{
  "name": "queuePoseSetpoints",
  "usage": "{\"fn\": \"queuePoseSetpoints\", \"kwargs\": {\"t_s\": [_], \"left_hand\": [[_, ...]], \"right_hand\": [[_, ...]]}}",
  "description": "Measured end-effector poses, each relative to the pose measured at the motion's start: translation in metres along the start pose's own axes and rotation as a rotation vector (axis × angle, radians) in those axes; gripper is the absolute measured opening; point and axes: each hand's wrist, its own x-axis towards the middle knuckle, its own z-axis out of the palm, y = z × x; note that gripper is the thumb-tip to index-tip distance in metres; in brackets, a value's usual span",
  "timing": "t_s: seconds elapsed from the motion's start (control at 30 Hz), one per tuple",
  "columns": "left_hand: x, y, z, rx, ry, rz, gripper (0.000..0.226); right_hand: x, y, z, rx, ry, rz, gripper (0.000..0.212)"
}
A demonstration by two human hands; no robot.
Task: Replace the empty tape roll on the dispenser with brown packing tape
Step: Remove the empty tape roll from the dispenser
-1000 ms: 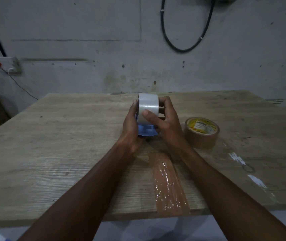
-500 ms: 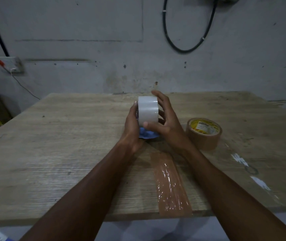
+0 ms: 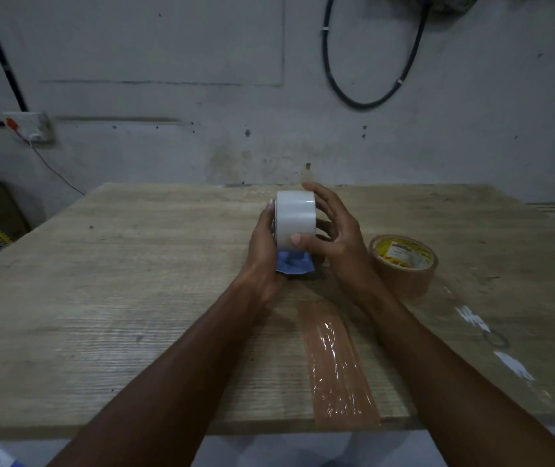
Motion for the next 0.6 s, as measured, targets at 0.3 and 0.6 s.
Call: {"fn": "queuePoseSetpoints", "kwargs": {"t_s": [0.3,0.6], "left_hand": [[-0.01,0.01,0.006,-0.058,-0.015,-0.067,0.045],[-0.013,0.016,0.005,-0.23,-0.044,-0.075,0.041]], "right_hand": [[0.0,-0.004,-0.005,0.069,0.054,-0.034,0.074],[0.0,0.0,-0.009,0.085,0.137,-0.035,0.071]]}}
